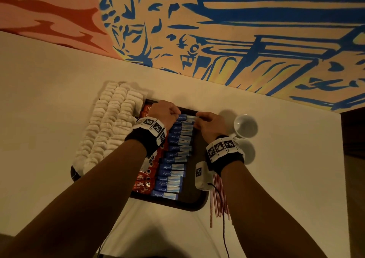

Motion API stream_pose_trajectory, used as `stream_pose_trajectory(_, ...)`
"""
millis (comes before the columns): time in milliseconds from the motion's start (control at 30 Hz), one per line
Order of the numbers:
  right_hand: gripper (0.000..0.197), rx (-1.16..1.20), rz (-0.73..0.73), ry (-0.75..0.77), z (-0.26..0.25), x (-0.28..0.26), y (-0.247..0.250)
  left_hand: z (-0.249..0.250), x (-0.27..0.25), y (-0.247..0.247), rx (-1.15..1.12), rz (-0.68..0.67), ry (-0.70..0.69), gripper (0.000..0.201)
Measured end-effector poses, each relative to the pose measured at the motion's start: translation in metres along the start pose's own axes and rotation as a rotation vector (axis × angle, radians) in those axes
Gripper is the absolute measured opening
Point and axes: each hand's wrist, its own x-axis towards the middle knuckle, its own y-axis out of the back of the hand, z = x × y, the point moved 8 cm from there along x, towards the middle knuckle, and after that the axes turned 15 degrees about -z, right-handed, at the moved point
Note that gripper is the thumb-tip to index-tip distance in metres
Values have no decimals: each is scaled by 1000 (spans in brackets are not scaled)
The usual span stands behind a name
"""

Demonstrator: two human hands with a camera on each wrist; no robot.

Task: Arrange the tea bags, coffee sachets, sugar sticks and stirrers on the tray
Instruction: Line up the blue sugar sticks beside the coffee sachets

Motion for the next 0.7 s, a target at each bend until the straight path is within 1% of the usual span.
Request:
stream_pose_trajectory(67,12,5,21,-45,5,1,-4,0,3,-4,30,-14,28,15)
stream_pose_trajectory(133,17,-13,52,-81,10,2,-7,0,5,-5,60,-16,47,18)
stream_pose_trajectory(300,23,-40,83,-111,17,6,-7,-1,7,-2,139,31,57,20)
stream_pose_trajectory(467,26,-123,114,-105,14,6,-5,5,7,0,212,29,62,25)
stream_pose_trajectory(600,33,-139,85,-97,11,0,-7,7,6,-2,263,22,62,17)
stream_pose_trajectory(633,33,-132,92,-87,9,-3,-7,7,5,-1,267,24,62,17)
stream_pose_trajectory(700,28,-122,149,-43,0,-14,-1,8,2,-1,267,28,51,19)
